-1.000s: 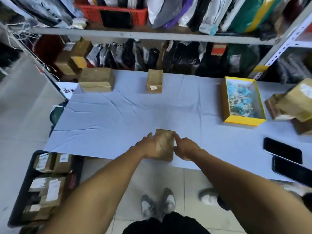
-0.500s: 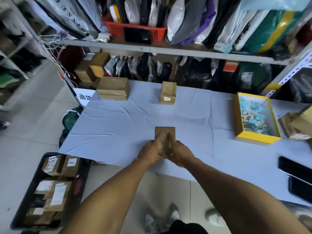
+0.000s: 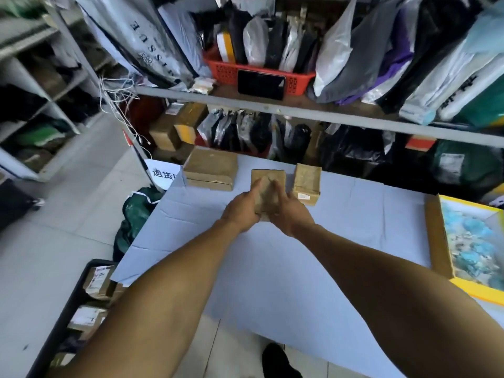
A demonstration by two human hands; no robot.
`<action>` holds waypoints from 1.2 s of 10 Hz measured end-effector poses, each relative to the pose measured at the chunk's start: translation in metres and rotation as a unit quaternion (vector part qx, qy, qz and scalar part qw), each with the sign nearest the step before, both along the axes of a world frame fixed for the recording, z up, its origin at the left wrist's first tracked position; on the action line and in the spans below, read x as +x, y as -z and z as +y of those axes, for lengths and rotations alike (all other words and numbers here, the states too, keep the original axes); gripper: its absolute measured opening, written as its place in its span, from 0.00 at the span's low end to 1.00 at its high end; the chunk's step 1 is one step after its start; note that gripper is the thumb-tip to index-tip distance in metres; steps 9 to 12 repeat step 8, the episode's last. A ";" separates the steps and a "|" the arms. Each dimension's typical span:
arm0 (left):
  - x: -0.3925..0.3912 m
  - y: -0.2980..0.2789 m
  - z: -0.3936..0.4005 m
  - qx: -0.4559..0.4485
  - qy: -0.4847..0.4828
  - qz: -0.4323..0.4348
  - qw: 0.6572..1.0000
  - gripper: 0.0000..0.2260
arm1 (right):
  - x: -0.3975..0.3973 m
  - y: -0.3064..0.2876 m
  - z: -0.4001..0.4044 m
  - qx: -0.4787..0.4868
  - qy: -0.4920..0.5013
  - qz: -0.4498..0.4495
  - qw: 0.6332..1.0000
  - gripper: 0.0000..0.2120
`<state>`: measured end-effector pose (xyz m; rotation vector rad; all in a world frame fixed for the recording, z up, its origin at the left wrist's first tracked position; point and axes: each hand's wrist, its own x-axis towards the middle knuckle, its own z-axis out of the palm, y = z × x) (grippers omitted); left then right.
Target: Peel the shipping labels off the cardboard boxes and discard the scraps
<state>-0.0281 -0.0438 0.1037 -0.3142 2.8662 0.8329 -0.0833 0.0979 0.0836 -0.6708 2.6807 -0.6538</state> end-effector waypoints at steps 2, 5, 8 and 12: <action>-0.079 0.024 -0.027 -0.026 0.009 -0.020 0.999 0.39 | -0.074 0.018 -0.029 0.001 0.021 -0.019 1.000 0.38; -0.162 0.101 -0.066 0.037 -0.010 0.014 0.999 0.25 | -0.134 0.064 -0.078 0.023 0.104 -0.066 0.992 0.36; -0.182 0.108 -0.085 -0.005 0.011 -0.126 0.992 0.23 | -0.146 0.082 -0.089 0.111 0.083 -0.107 0.985 0.37; -0.182 0.108 -0.085 -0.005 0.011 -0.126 0.992 0.23 | -0.146 0.082 -0.089 0.111 0.083 -0.107 0.985 0.37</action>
